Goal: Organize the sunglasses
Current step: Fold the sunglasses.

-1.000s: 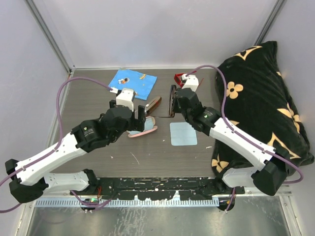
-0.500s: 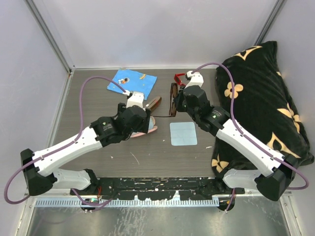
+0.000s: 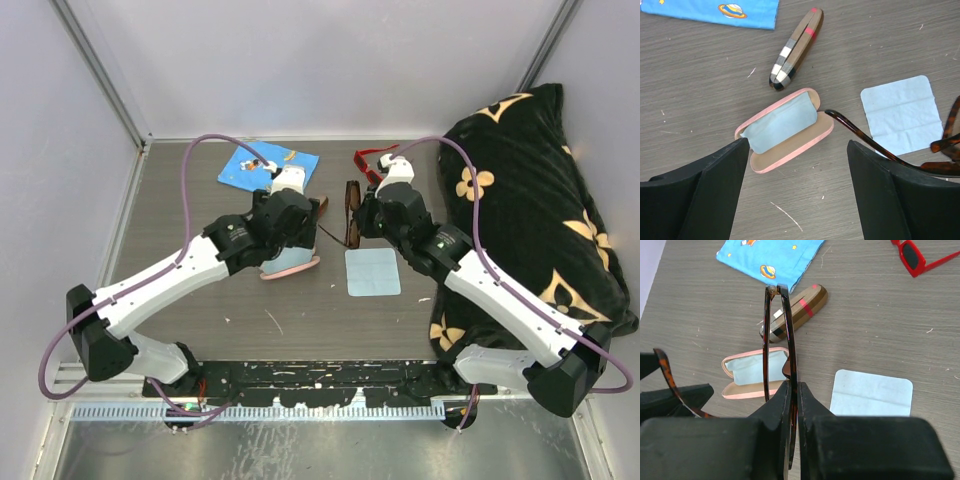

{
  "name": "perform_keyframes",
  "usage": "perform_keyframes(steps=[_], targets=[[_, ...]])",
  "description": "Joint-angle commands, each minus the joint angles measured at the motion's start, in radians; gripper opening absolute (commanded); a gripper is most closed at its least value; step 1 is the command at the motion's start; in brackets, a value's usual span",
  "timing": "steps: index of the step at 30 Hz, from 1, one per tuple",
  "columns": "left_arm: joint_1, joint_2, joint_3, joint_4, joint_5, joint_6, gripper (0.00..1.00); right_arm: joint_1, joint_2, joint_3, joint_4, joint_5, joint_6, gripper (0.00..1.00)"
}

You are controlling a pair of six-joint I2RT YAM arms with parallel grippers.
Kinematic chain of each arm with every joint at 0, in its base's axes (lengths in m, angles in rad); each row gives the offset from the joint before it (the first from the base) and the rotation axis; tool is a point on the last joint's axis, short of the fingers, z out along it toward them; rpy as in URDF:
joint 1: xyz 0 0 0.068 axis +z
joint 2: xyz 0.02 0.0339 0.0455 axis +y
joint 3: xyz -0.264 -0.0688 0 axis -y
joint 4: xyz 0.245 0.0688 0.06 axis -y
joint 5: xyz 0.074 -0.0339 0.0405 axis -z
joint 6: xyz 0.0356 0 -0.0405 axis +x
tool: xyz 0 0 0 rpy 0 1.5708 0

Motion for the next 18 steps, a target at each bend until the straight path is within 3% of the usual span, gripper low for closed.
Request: perform_keyframes(steps=[1, 18], targets=[[0.005, 0.029, 0.096, 0.051, 0.008, 0.043, 0.81, 0.003, -0.01, -0.003, 0.048, -0.034, 0.01, 0.0], [0.005, 0.161, 0.256, 0.052, 0.154, 0.045, 0.79, 0.011, 0.018, -0.005, 0.085, -0.114, 0.009, 0.0]])
